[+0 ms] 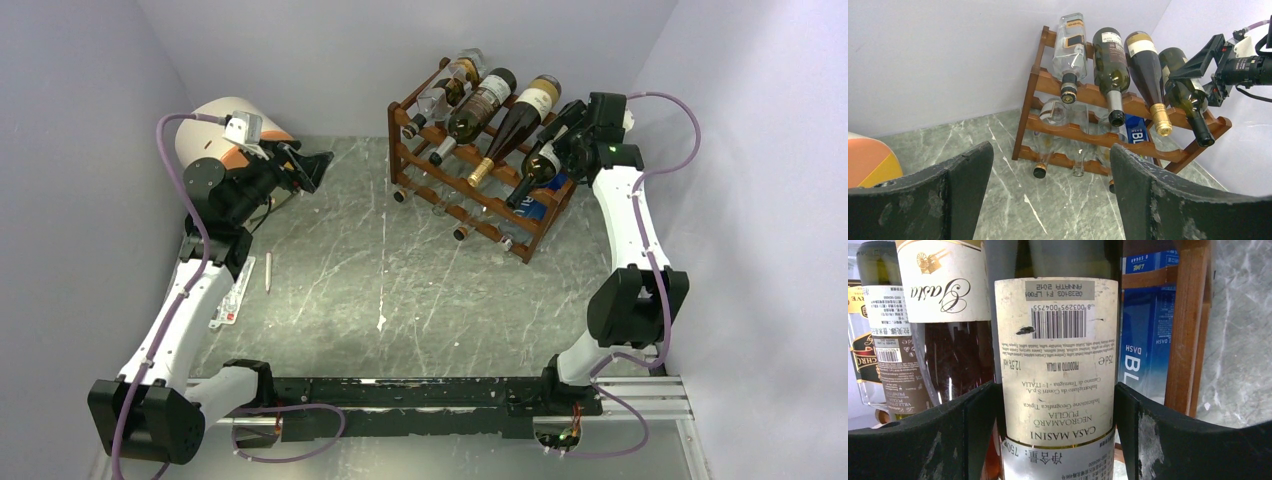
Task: Take the wine bottle off the wine rack
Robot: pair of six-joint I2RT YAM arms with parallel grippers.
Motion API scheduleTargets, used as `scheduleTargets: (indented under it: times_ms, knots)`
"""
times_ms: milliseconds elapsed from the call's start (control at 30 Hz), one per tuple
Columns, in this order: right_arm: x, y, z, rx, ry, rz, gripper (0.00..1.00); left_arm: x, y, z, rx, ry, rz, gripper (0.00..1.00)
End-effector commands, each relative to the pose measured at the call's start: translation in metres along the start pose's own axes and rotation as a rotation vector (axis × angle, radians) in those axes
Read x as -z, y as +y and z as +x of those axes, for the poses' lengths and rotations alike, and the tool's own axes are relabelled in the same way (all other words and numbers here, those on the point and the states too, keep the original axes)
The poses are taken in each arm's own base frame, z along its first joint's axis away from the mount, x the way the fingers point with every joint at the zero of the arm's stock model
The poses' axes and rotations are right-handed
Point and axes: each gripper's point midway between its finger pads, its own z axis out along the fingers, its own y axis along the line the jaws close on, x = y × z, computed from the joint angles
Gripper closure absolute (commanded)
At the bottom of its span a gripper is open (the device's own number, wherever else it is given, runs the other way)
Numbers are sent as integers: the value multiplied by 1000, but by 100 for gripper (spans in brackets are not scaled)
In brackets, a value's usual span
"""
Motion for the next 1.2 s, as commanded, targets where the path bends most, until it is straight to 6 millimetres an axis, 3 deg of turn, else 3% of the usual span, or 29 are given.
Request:
scheduleTargets:
  times_ms: [0,133,300,567,900,1167]
  knots:
    - [-11,1,3,-51,26,-27,14,-2,-4,-4,-20,-14,16,11]
    - [-13,-1,3,-73,33,-41,25,-2,-3,-4,-21,-14,12,11]
    - [0,5,-7,-151,9,-114,33,-3,-3,-2,-20,-10,12,11]
    - [34,32,-29,-319,-49,-322,65,-3,-1,-2,-19,-9,2,11]
    - [98,68,-59,-372,-134,-530,75,-9,1,8,7,21,7,12]
    - [140,89,-55,-432,-83,-660,86,-14,3,17,31,46,9,11]
